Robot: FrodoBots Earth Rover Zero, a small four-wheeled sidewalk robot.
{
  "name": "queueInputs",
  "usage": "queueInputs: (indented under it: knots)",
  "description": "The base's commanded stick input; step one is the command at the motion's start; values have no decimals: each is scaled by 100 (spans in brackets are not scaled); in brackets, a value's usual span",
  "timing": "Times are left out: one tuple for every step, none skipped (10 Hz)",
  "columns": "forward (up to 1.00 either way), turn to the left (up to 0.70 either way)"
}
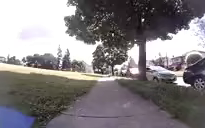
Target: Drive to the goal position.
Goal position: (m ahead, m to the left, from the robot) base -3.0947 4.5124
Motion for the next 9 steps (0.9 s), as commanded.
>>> queueInputs:
  knots:
    - [70,0]
    - [70,0]
    - [70,0]
    - [70,0]
    - [70,0]
    - [70,0]
    - [70,0]
    - [70,0]
    - [70,0]
